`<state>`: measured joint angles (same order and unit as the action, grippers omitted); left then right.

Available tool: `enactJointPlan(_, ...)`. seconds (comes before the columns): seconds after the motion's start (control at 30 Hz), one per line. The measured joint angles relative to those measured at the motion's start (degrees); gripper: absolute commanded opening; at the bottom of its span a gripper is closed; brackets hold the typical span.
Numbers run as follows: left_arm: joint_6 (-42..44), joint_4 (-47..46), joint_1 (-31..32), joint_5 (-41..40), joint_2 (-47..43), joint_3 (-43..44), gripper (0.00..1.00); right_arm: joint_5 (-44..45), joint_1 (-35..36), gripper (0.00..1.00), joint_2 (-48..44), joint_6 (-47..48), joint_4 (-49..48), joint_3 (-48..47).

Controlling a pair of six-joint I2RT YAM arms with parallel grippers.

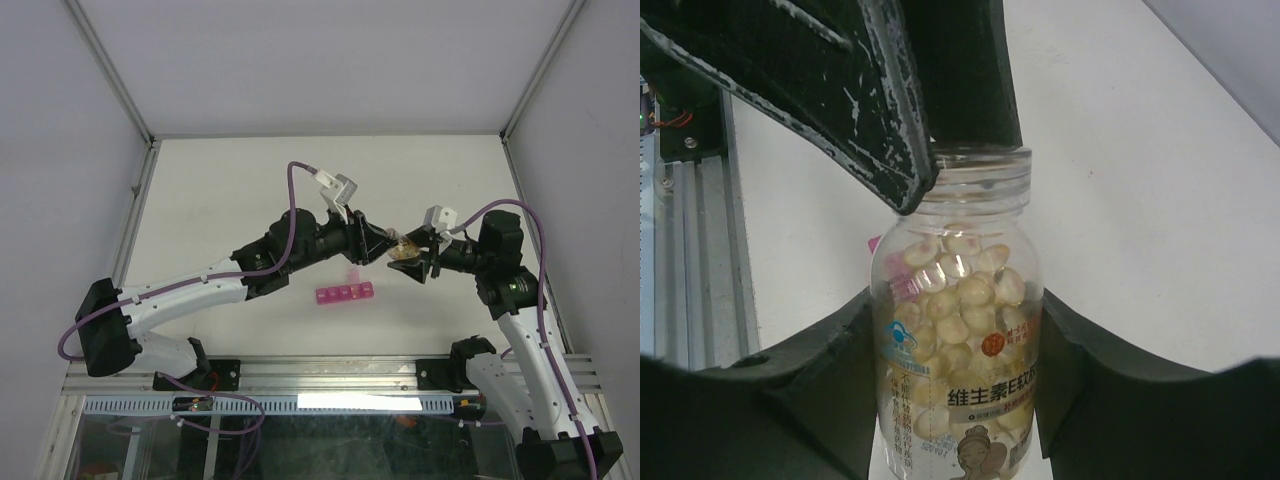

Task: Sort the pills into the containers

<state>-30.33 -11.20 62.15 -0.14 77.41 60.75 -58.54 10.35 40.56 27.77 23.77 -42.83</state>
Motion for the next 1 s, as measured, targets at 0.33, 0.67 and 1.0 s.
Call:
enactJointPlan(0.33, 6.5, 0.3, -8.4, 25.3, 4.0, 2.7, 0.12, -0.7, -0.1, 0.0, 0.0, 0.8, 2.2, 0.1)
enactJointPlan(0.67, 23.4, 7.2, -11.9, 43.1, 8.8, 9.0, 0.15, -2.4, -0.2, 0.0, 1.0, 1.1, 5.8, 0.1)
enactJointPlan(1.0, 25.7, 4.6, -12.0, 43.1, 8.2, 8.0, 0.99, -3.9, 0.0, 0.0, 1.0, 1.7, 4.3, 0.1)
